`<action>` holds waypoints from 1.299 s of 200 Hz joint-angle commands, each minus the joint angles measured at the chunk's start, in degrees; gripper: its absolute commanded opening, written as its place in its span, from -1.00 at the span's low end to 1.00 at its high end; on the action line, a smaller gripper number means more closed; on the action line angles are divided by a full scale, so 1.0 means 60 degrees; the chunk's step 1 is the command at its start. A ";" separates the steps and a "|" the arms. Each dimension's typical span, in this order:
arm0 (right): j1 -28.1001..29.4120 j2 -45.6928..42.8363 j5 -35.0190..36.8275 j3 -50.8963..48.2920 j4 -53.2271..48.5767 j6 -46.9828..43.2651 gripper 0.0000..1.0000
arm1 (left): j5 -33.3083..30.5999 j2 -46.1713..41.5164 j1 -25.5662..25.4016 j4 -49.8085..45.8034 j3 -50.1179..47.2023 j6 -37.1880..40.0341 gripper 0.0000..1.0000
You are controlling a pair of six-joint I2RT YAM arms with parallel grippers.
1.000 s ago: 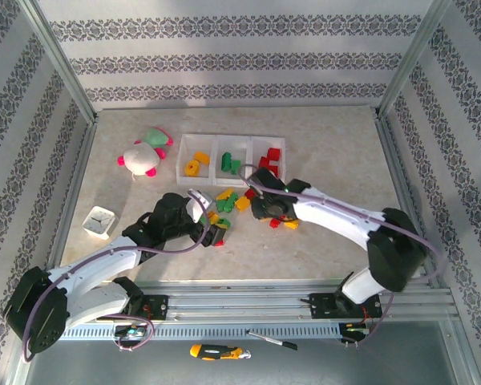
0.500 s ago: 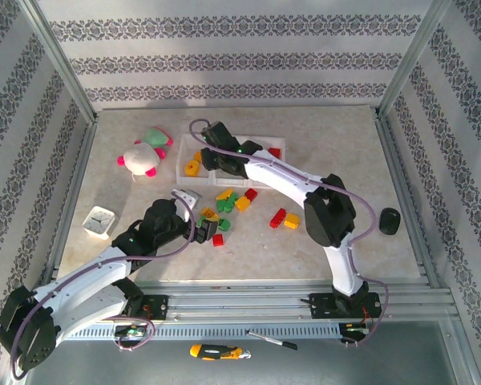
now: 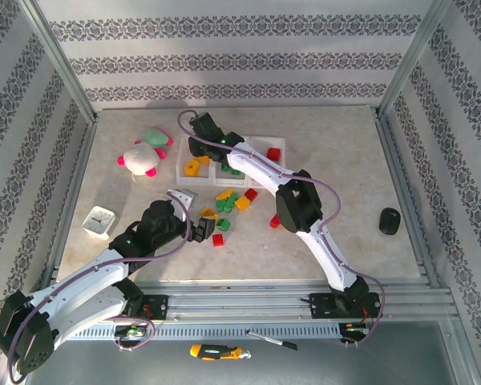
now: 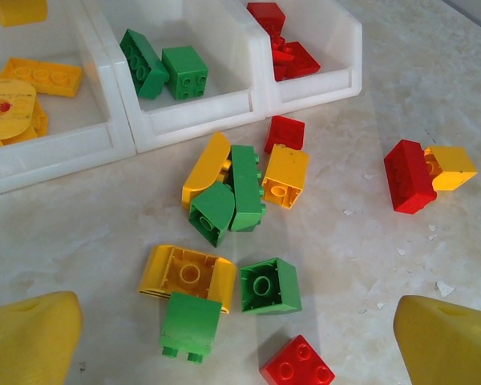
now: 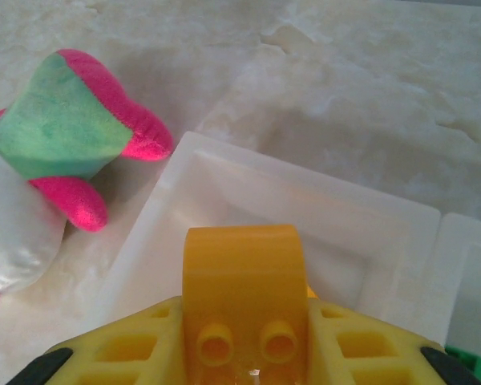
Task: Sort the legos into containers by color
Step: Place the lego in the container.
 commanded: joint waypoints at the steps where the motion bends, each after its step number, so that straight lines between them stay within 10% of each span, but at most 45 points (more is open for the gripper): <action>1: -0.0094 0.0366 -0.0212 0.0876 -0.0472 -0.0263 -0.33 | -0.0193 -0.0098 -0.0048 -0.0156 -0.0155 -0.0245 0.99; 153: -0.0195 -0.0089 -0.0583 0.1237 -0.0361 -0.0682 0.19 | -0.0243 -0.0007 -0.0032 0.0125 -0.0174 -0.0199 0.99; 260: -0.0733 -0.6706 -0.0028 -0.7805 0.3187 -0.0158 0.53 | 0.0045 0.1840 0.0105 -0.0627 0.1151 -0.1105 0.99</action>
